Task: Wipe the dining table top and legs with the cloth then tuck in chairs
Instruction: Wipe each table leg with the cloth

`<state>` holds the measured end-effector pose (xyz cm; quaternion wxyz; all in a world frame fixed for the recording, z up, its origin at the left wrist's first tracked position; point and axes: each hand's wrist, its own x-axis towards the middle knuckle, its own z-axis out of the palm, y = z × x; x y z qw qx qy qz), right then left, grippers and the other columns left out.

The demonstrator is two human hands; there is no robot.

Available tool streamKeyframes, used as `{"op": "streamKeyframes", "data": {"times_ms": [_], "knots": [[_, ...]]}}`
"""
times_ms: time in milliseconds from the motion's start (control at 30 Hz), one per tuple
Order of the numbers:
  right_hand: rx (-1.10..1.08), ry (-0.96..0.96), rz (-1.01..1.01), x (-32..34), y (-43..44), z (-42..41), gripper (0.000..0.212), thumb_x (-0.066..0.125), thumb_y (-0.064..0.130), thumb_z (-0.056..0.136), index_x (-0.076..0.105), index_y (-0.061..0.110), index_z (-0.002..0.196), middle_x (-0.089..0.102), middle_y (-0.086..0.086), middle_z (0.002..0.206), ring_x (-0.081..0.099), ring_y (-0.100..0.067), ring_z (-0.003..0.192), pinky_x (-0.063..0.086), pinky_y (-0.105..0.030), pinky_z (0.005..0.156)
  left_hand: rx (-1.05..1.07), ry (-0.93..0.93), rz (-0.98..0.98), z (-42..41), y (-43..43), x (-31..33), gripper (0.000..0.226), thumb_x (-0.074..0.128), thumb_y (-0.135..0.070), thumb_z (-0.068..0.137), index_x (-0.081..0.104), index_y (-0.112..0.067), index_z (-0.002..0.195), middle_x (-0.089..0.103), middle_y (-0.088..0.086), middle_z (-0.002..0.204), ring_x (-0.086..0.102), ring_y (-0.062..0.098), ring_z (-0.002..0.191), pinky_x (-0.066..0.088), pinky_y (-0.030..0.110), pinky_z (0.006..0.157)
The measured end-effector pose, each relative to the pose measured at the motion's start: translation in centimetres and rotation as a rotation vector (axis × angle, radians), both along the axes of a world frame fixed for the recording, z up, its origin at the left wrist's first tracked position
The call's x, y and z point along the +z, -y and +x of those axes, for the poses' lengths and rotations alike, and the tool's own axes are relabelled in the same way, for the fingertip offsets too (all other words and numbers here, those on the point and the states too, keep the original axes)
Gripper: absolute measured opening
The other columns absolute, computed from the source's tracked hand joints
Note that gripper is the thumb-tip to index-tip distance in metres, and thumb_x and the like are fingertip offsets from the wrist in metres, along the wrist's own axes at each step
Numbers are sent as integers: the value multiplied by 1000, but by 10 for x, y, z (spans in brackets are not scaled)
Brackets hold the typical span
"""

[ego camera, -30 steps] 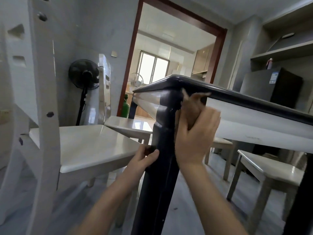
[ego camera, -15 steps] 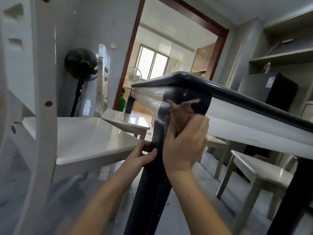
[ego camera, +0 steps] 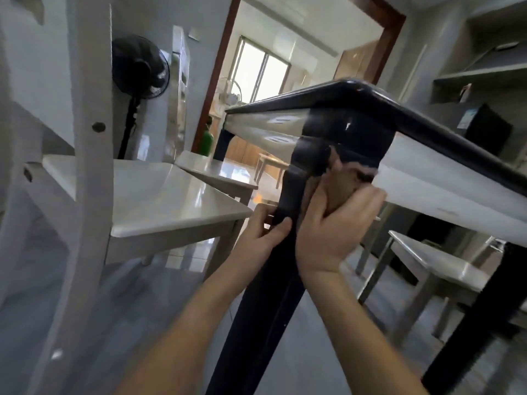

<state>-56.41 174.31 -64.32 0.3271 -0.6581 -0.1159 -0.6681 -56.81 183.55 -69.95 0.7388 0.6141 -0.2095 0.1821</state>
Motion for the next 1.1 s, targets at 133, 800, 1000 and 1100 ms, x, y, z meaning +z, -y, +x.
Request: {"op": "streamKeyframes", "data": {"times_ms": [133, 800, 1000, 1100], "knots": [[18, 51, -195, -21, 9, 2, 25, 56, 23, 86, 46, 4, 97, 48, -17, 93, 47, -29, 85, 44, -39, 73, 113, 2, 45, -6, 10, -7, 17, 46, -32, 97, 44, -35, 114, 60, -19, 94, 56, -21, 79, 39, -3, 66], [16, 169, -25, 69, -13, 1, 31, 55, 30, 86, 53, 1, 94, 53, -12, 99, 51, -24, 92, 43, -28, 75, 264, 50, -106, 15, 30, -27, 34, 33, -43, 93, 60, -23, 94, 66, -2, 91, 61, 17, 93, 47, 43, 89], [118, -6, -145, -95, 9, 3, 16, 49, 32, 94, 51, 17, 100, 53, -7, 91, 55, -32, 81, 49, -44, 71, 270, 96, -84, 23, 27, -29, 20, 43, -31, 98, 61, -31, 90, 68, -9, 85, 63, 5, 81, 54, 27, 78], [430, -92, -1, -130, 16, 7, 35, 51, 15, 90, 44, 49, 98, 51, 0, 80, 53, -30, 67, 48, -47, 61, 234, 37, -92, 21, 25, -27, 25, 38, -36, 98, 60, -29, 90, 67, -9, 86, 62, 5, 81, 49, 26, 75]]}}
